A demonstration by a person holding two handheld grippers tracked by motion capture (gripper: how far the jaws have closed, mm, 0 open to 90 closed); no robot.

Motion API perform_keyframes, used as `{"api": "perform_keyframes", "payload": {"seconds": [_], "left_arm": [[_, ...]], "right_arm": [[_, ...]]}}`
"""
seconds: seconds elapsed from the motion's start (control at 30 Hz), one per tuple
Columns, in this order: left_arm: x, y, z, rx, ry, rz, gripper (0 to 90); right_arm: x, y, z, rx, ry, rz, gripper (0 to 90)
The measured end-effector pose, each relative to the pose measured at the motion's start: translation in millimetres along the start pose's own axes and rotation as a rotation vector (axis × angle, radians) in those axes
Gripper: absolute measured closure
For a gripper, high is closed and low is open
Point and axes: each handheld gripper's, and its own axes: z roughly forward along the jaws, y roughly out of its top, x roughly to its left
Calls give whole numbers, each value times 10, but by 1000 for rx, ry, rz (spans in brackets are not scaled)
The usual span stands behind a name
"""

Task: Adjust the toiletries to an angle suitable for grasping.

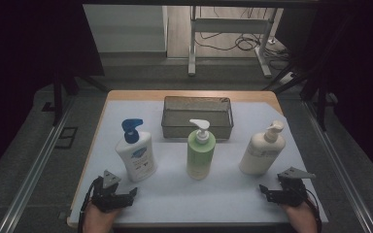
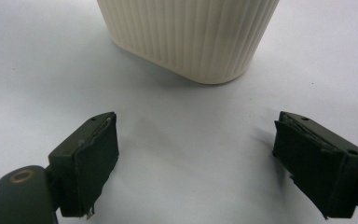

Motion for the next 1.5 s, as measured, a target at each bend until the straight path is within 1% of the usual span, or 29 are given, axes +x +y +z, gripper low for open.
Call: {"api": "perform_keyframes", "payload": {"seconds": [0.07, 0.7, 0.97, 1.27, 1.5], "left_arm": [[1, -12, -2, -6, 2, 4, 104], [5, -11, 3, -9, -3, -3, 103], [4, -13, 3, -10, -3, -3, 103], [4, -16, 3, -12, -3, -3, 103], [4, -17, 3, -13, -2, -2, 103]], "right_arm": [[0, -3, -1, -3, 1, 0, 136], [-1, 0, -1, -1, 4, 1, 136], [-18, 10, -7, 6, 17, -5, 139], [-30, 34, -25, 29, 31, 4, 133], [-42, 55, -48, 37, 50, -12, 115]]}}
